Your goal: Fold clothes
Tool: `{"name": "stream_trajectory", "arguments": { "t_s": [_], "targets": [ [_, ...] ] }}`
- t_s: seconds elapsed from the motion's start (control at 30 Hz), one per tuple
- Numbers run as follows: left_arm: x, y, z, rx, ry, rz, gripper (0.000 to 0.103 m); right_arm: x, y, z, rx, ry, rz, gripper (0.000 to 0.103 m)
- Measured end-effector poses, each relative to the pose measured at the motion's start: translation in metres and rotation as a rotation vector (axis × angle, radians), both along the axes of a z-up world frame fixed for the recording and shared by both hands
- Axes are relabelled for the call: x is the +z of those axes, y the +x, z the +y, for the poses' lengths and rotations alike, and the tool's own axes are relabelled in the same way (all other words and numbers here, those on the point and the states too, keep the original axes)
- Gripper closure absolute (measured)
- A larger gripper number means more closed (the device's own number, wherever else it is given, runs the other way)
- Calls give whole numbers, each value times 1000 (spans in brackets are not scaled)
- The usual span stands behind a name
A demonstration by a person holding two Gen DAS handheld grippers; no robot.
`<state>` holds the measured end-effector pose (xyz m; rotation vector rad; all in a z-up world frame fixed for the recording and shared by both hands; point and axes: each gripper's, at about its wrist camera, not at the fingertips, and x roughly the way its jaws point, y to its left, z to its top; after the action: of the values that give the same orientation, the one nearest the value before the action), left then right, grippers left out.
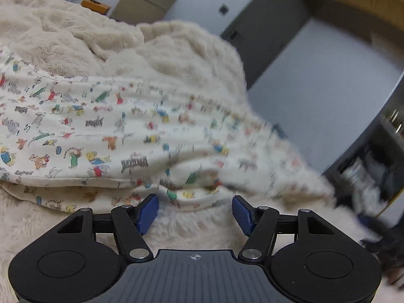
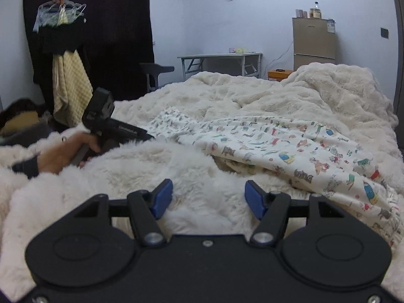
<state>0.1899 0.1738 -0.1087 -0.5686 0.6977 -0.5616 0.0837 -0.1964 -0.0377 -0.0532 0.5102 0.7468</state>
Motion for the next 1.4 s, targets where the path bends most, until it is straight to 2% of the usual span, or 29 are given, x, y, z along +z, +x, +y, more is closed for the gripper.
{"name": "stream_trajectory", "arguments": {
  "t_s": [0.1, 0.17, 0.33, 0.47, 0.6, 0.7, 0.73, 0.83, 0.9, 1.13, 1.27, 1.4],
  "targets": [
    [-5, 9, 18, 58, -38, 18, 45, -3, 1, 2, -5, 8, 18, 42],
    [-15, 16, 31, 82, -101, 58, 45, -4, -2, 5, -1, -3, 13, 42],
    [-30, 19, 35, 77, -92, 90, 43, -4, -4, 7, 2, -11, 9, 41],
    [-45, 26, 39, 104, -222, 103, 34, -6, -5, 9, 2, -15, 9, 41],
    [-51, 39, 30, -6, -459, 74, 34, -6, -5, 10, 1, -17, 10, 41],
    [-43, 42, 21, -98, -556, 11, 34, -5, -6, 11, 0, -19, 3, 41],
    [-40, 45, 16, -128, -562, -3, 34, -5, -6, 11, 1, -18, 3, 41],
    [-23, 57, -8, -219, -472, -31, 34, -5, -6, 11, 1, -19, 4, 41],
    [-6, 71, -32, -317, -381, -47, 34, -5, -6, 10, 2, -16, 3, 41],
    [37, 80, -78, -529, -221, -117, 33, 0, -4, 4, -12, 4, 4, 41],
    [57, 59, -72, -620, -212, -172, 33, 4, -5, 1, -13, 13, -6, 41],
    [67, 44, -53, -704, -264, -204, 33, 11, -5, -5, -20, 34, -14, 41]
  ]
}}
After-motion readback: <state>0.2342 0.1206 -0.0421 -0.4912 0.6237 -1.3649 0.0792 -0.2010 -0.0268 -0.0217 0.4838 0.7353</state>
